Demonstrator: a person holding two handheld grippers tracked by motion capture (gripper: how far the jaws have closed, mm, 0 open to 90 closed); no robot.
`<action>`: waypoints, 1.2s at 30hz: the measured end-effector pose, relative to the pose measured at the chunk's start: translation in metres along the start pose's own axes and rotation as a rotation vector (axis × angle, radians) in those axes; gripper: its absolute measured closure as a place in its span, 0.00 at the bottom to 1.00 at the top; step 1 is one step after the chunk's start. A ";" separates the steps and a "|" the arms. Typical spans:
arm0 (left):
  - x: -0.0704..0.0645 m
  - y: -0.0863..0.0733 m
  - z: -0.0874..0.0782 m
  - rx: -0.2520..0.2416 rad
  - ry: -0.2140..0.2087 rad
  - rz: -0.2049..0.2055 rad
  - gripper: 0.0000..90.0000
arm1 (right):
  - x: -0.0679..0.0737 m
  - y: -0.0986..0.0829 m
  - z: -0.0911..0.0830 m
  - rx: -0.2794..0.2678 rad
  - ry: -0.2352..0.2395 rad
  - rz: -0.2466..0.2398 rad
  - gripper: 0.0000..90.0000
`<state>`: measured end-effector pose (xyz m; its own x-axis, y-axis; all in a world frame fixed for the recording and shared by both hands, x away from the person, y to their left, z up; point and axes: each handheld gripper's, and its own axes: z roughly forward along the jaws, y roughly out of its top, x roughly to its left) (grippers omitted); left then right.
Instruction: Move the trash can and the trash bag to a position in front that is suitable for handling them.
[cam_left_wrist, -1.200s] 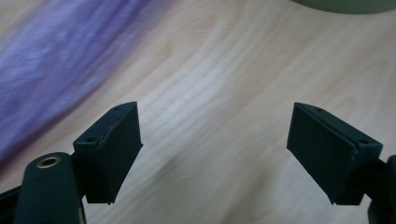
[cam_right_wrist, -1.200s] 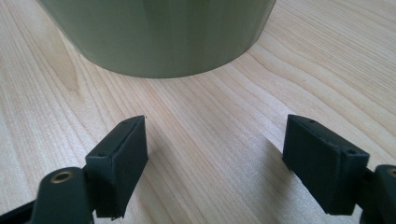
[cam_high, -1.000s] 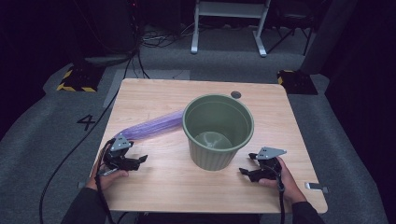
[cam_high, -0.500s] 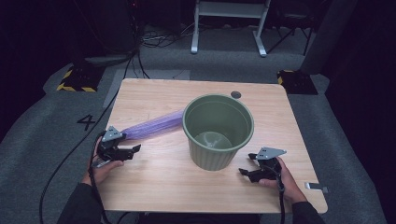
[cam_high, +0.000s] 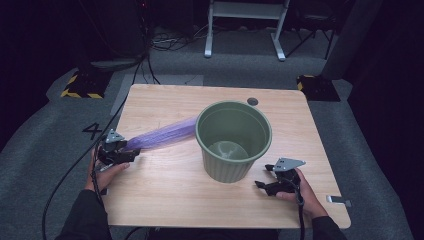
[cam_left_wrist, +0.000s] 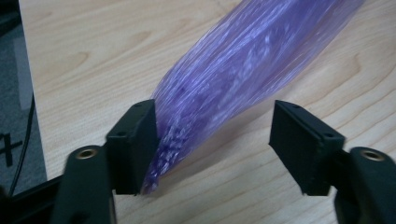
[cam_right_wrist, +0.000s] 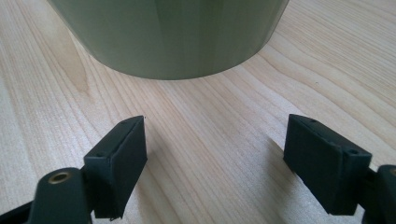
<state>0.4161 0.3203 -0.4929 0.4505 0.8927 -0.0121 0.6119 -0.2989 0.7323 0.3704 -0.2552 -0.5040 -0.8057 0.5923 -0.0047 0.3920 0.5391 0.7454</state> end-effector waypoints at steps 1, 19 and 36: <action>0.001 -0.001 0.001 0.007 0.001 0.001 0.42 | 0.000 0.000 0.000 0.000 0.000 0.000 0.24; -0.029 -0.007 -0.002 0.037 -0.156 0.069 0.86 | 0.001 0.000 0.000 0.001 0.001 0.000 0.24; -0.109 -0.004 -0.004 0.097 -0.357 0.237 0.70 | 0.000 0.000 0.000 0.000 0.009 -0.006 0.24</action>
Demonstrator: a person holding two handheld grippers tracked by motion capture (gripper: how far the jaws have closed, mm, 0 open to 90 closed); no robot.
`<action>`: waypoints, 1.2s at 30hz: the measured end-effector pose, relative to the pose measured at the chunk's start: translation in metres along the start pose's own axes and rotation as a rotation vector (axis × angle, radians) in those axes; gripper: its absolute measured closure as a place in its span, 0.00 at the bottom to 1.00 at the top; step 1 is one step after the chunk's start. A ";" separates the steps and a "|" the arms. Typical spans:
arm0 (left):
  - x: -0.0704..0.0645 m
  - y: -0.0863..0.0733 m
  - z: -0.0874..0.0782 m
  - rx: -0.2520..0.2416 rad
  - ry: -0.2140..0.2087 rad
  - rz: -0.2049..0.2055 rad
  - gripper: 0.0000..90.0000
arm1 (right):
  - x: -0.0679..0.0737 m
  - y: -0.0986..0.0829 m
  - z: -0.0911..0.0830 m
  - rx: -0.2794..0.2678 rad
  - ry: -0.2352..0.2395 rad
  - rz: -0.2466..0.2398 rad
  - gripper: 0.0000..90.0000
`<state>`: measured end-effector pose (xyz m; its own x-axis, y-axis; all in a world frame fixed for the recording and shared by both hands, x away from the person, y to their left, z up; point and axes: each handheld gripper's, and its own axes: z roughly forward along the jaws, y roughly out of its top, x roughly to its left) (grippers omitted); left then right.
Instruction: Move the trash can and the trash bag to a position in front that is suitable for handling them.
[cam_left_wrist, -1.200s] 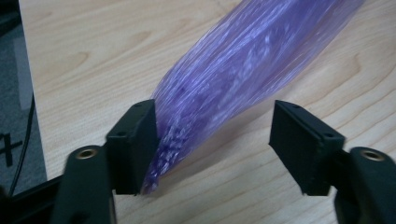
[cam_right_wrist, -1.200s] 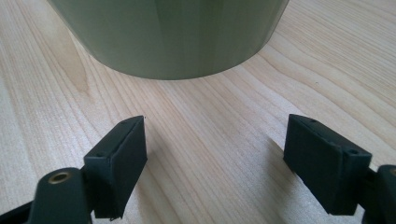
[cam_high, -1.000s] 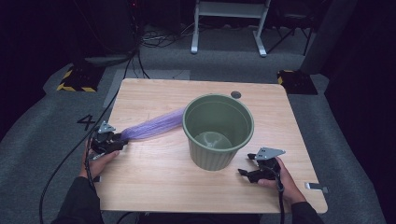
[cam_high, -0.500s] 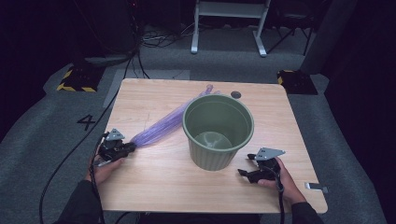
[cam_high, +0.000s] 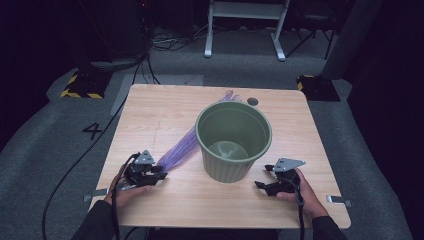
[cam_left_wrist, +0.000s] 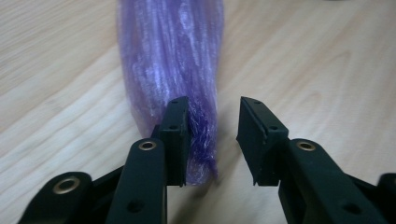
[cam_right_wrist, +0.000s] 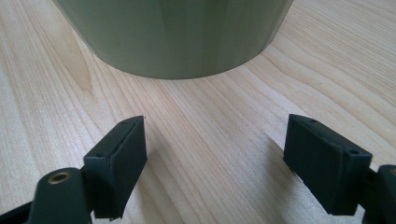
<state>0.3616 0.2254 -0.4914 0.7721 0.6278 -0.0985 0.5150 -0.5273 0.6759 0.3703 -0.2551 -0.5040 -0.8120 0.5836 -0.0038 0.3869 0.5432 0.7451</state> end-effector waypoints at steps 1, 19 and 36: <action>0.000 0.000 0.000 0.000 0.000 0.000 0.70 | 0.000 0.000 0.000 0.000 0.000 0.000 0.24; -0.060 0.025 0.035 -0.012 -0.152 0.102 0.64 | 0.000 0.000 0.000 0.000 -0.002 -0.004 0.23; -0.105 0.047 0.061 -0.022 -0.292 0.222 0.25 | 0.003 -0.001 -0.002 -0.006 -0.032 -0.009 0.24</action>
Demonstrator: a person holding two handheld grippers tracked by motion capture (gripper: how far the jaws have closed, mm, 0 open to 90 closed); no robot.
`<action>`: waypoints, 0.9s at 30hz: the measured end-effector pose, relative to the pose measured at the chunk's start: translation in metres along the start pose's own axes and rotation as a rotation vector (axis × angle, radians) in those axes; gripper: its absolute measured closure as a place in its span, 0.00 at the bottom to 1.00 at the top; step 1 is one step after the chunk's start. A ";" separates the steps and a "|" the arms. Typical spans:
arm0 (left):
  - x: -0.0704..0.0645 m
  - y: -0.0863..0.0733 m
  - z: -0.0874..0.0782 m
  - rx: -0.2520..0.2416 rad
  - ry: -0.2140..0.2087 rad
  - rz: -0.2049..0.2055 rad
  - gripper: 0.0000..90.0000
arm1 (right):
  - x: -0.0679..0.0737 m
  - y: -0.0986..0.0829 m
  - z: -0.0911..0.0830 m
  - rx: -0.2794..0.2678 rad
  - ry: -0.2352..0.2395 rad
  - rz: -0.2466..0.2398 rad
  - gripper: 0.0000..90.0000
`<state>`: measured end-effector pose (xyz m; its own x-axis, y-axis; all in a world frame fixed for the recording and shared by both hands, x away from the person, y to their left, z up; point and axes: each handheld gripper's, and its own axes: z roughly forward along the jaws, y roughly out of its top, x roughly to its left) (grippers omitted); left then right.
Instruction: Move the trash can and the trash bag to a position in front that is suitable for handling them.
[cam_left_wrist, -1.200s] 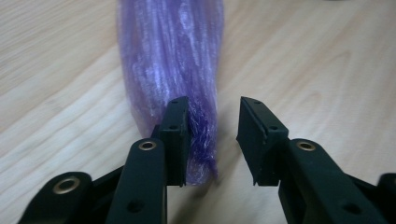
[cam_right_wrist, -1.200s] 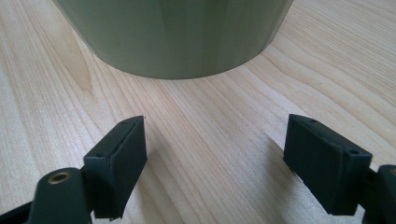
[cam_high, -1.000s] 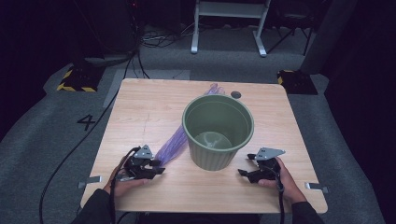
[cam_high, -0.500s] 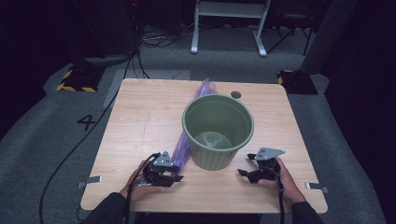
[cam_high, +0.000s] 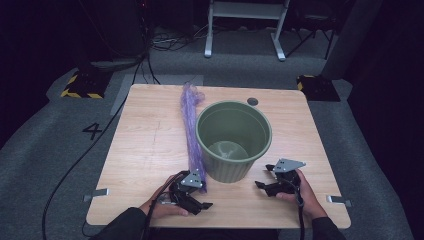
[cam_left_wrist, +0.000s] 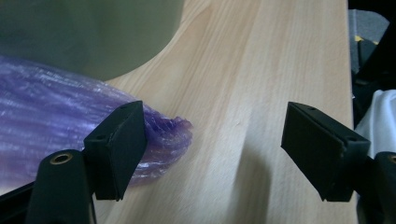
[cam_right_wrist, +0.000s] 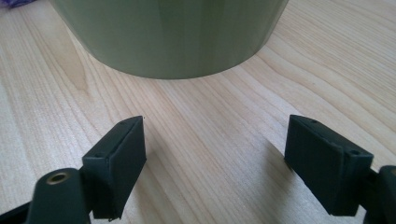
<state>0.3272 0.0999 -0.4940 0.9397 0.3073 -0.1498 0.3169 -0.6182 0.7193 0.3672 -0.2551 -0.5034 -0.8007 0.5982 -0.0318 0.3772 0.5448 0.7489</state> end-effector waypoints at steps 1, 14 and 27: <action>-0.001 0.001 0.001 0.003 -0.003 0.003 0.27 | 0.000 0.000 0.000 -0.001 -0.002 0.004 0.24; -0.009 0.023 0.033 0.020 -0.009 0.034 0.18 | 0.015 0.002 -0.011 -0.047 0.003 0.011 0.24; -0.016 0.033 0.010 -0.056 0.035 0.072 0.18 | 0.023 0.001 -0.006 -0.038 0.029 -0.013 0.25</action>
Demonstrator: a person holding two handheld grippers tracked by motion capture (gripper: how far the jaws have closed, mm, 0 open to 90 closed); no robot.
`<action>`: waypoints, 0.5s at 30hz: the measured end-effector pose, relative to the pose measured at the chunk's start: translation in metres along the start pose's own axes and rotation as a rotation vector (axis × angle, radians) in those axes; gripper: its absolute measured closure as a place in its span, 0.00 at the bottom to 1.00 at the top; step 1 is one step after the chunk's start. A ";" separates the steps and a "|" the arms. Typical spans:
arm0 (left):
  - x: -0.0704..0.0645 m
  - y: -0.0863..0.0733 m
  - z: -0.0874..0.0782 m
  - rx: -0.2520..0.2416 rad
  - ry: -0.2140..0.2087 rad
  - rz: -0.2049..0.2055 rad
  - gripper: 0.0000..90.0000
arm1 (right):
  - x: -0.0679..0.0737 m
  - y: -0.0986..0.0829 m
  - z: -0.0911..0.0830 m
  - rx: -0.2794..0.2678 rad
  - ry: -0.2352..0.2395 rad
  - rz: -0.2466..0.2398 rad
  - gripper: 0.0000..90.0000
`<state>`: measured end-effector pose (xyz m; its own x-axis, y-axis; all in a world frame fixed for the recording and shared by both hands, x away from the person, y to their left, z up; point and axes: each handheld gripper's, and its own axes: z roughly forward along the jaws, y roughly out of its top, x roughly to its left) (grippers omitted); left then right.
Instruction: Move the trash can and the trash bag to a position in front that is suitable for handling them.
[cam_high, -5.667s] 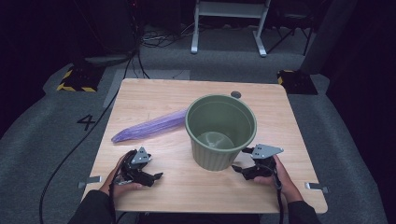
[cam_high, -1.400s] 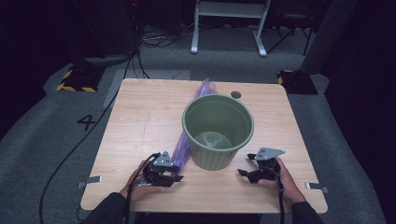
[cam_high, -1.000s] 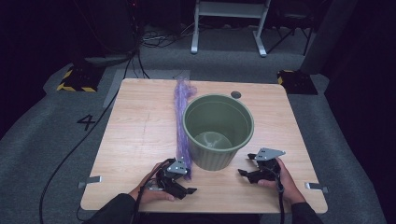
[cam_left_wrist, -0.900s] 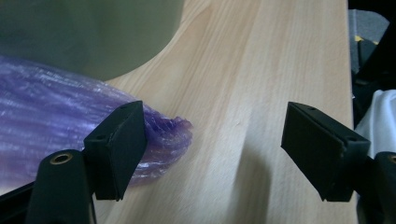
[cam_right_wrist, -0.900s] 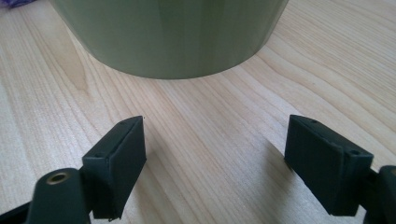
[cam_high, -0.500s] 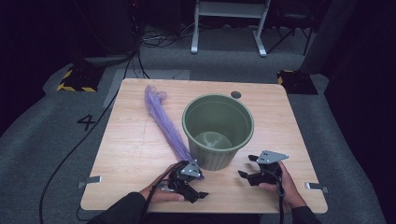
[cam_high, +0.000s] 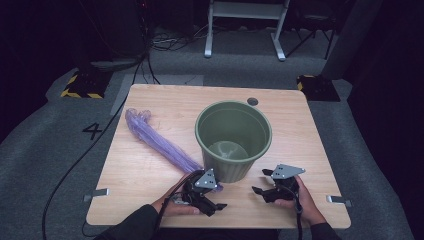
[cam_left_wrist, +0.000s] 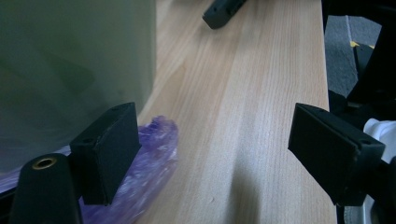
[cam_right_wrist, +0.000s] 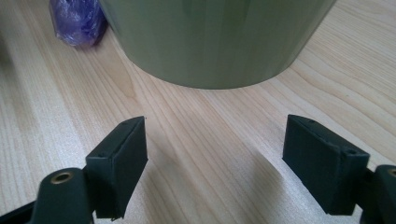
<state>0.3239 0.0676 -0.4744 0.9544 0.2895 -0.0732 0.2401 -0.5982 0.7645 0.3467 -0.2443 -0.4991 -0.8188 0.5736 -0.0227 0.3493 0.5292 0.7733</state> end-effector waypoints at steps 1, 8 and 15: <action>0.000 0.000 0.000 0.000 0.000 0.000 0.18 | 0.000 0.000 0.000 -0.002 0.001 0.000 0.25; 0.009 -0.007 -0.028 -0.022 0.075 -0.014 0.18 | -0.005 -0.002 -0.001 0.005 -0.017 0.007 0.25; 0.034 -0.033 -0.062 -0.012 0.209 -0.055 0.17 | -0.012 -0.006 -0.003 0.015 -0.041 0.021 0.24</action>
<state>0.3373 0.1432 -0.4621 0.8818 0.4712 0.0184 0.2877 -0.5685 0.7707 0.3529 -0.2559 -0.5015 -0.7921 0.6095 -0.0329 0.3729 0.5259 0.7644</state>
